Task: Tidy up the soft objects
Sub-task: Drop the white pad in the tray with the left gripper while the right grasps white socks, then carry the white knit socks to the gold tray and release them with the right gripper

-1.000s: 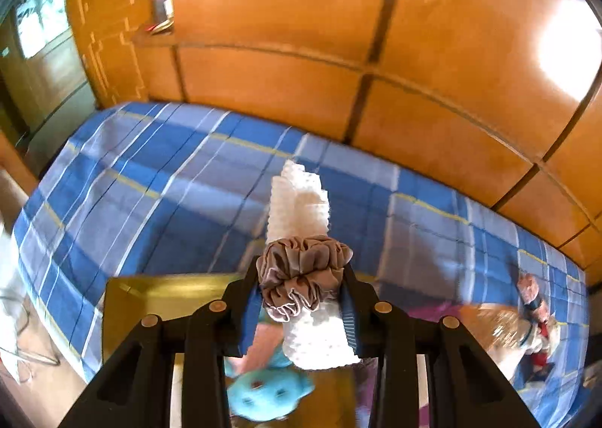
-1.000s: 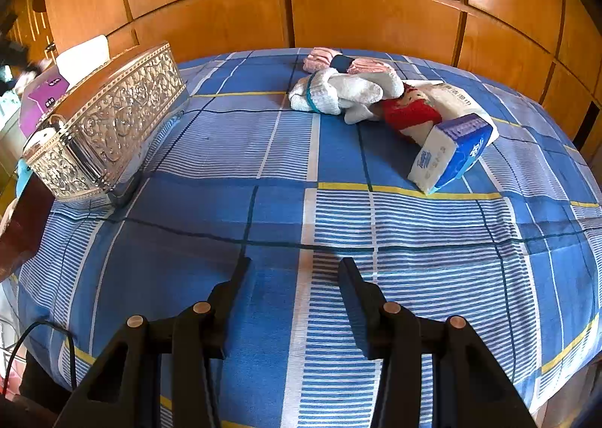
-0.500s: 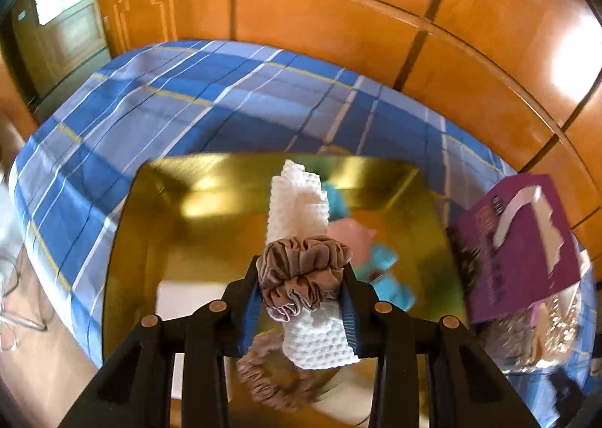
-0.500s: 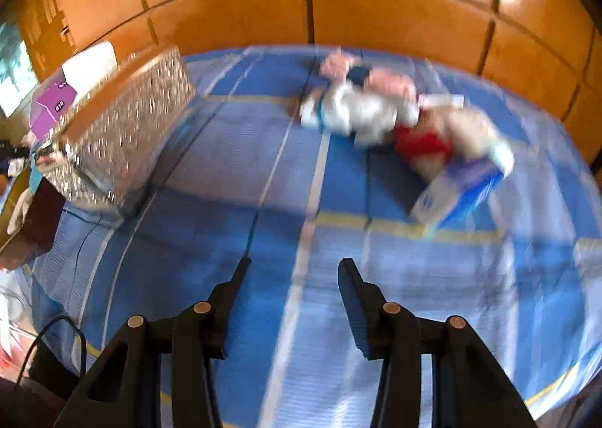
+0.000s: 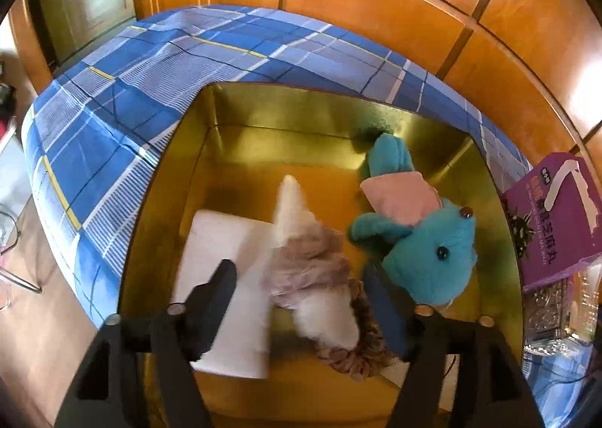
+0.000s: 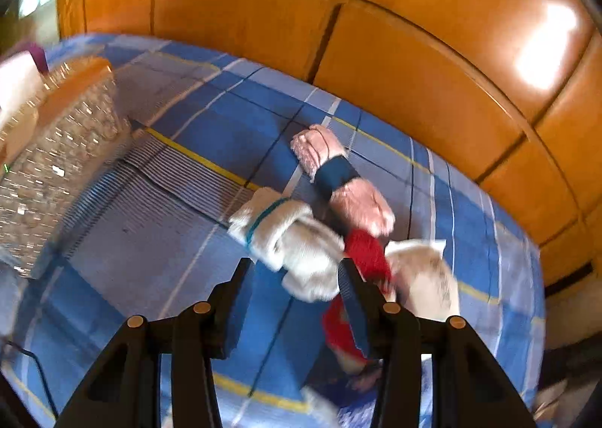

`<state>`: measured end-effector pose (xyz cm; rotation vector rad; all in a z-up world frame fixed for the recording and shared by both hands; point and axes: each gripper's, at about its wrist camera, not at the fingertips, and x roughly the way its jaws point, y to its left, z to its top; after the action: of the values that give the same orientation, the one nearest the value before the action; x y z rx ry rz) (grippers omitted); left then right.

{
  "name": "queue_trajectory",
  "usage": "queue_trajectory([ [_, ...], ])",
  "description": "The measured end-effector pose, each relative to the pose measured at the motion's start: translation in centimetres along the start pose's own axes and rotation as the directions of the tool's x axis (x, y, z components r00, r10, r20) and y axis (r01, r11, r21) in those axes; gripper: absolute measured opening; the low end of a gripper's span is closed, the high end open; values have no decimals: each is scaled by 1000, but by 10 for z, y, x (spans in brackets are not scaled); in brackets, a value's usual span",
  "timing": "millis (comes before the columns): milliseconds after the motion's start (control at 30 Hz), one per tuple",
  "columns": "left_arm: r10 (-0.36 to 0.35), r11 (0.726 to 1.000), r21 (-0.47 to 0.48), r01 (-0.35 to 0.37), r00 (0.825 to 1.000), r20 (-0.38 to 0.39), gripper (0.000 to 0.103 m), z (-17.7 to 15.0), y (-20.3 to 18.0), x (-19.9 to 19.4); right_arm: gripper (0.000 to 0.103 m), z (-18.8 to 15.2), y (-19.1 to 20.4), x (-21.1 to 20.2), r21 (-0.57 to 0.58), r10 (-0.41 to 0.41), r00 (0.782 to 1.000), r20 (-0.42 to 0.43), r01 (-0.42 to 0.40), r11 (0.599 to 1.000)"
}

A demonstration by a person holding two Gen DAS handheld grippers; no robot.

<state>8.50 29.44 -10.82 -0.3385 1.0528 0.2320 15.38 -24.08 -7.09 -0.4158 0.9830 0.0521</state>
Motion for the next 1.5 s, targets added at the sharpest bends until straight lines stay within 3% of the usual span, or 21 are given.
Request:
queue_trajectory([
  [133,8,1000,29,-9,1000,4,72,-6,-3,-5,46,12,9,20,-129,-38,999,-34,33,991],
  [233,13,999,32,-14,1000,18,73,-12,-4,-12,48,18,12,32,-185,-21,997,-74,7,983],
  [300,17,999,33,-18,999,35,73,-17,-7,-18,53,22,13,42,-208,-5,995,-104,-17,978],
  [433,48,995,86,-57,993,109,75,-29,-19,-35,54,24,11,60,-208,-1,987,-158,-32,978],
  [567,81,981,158,-113,977,197,79,-41,-35,-53,46,24,2,66,-109,31,988,-149,-47,993],
  [700,105,968,194,-159,959,263,81,-50,-49,-64,46,22,-1,67,-52,42,989,-144,-50,997],
  [933,106,955,238,-178,952,287,81,-65,-65,-69,40,36,-5,69,41,56,985,-163,-50,998],
  [1233,76,943,288,-165,952,296,83,-73,-74,-73,39,86,1,53,97,96,982,-164,-81,992],
  [1500,54,942,300,-152,949,311,83,-77,-79,-82,39,152,35,18,57,138,986,-93,-133,989],
])
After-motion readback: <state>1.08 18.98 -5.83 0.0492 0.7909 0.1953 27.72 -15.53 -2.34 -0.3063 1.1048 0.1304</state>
